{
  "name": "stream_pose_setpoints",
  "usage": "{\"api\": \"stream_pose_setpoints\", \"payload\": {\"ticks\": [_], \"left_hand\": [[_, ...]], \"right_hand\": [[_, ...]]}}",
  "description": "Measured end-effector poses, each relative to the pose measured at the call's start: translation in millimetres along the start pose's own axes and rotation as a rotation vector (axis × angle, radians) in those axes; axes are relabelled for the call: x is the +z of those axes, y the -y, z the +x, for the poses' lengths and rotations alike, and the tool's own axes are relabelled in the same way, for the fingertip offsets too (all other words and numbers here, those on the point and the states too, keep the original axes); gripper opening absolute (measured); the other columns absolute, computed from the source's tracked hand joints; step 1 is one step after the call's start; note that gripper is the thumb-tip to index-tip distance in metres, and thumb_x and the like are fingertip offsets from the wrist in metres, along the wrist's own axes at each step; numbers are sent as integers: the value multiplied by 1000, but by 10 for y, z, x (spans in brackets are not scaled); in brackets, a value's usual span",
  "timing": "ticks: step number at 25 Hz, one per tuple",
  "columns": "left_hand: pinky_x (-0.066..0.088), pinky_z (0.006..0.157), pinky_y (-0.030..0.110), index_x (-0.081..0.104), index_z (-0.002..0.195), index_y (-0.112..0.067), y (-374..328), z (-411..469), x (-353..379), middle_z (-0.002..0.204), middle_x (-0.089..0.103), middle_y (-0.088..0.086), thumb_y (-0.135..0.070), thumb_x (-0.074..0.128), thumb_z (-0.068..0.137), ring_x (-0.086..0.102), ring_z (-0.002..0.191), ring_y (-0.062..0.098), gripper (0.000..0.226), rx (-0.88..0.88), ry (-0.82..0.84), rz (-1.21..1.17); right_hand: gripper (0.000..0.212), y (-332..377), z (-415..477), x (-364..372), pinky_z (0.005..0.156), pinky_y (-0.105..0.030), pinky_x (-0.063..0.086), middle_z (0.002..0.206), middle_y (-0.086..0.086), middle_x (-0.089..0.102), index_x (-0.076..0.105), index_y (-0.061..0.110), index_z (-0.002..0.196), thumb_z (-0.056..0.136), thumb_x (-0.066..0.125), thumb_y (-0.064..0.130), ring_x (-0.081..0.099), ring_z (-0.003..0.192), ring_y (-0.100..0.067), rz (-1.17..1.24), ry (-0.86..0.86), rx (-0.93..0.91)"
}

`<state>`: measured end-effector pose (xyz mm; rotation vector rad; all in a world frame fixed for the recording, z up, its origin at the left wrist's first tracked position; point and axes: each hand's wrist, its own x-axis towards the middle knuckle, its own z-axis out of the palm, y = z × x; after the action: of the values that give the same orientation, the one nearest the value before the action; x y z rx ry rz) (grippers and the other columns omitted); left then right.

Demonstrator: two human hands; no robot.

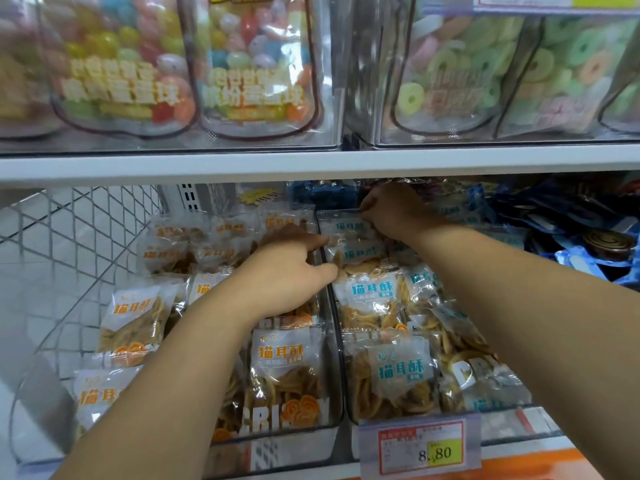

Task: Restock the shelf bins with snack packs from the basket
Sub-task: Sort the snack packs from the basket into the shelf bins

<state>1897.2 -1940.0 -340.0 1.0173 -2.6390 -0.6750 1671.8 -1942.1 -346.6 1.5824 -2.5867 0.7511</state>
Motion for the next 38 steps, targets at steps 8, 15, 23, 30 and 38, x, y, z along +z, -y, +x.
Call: {"api": "stream_pose_setpoints", "payload": {"ticks": [8, 15, 23, 30, 38], "left_hand": [[33, 82, 19, 35, 148, -37, -14, 4, -16, 154, 32, -5, -46, 53, 95, 40, 87, -6, 57, 16, 19, 27], [42, 84, 22, 37, 147, -35, -27, 20, -36, 141, 45, -3, -46, 55, 94, 50, 93, -3, 57, 17, 0, 76], [40, 99, 30, 65, 105, -44, -594, -210, 74, 125, 53, -18, -65, 64, 76, 46, 119, 8, 36, 250, 148, 156], [26, 112, 41, 72, 82, -47, -562, -256, 75, 124, 43, -28, -55, 74, 74, 32, 123, 5, 12, 244, 239, 225], [37, 106, 40, 65, 98, -44, -627, -195, 113, 120, 47, -18, -62, 68, 74, 42, 117, 8, 30, 239, 182, 241]], "right_hand": [[20, 55, 1, 40, 80, -32, 50, 102, -8, 70, 71, 9, 100, 96, 53, 17, 64, 92, -22, 32, -87, -8], [25, 11, -593, -694, 88, -27, 42, 111, 7, 60, 64, 26, 119, 98, 53, 32, 56, 103, -16, -49, 104, -95], [44, -455, -1763, -949, 90, -11, 32, 116, 12, 52, 59, 43, 122, 79, 68, 53, 41, 113, -1, -156, 370, -120], [57, -438, -1817, -904, 100, -33, 37, 101, 14, 37, 54, 44, 119, 69, 71, 66, 32, 111, -13, -229, 492, -86], [60, -304, -1671, -674, 113, -40, 17, 156, 11, 26, 22, 37, 151, 96, 38, 58, 19, 139, -21, -373, 185, -212]]}}
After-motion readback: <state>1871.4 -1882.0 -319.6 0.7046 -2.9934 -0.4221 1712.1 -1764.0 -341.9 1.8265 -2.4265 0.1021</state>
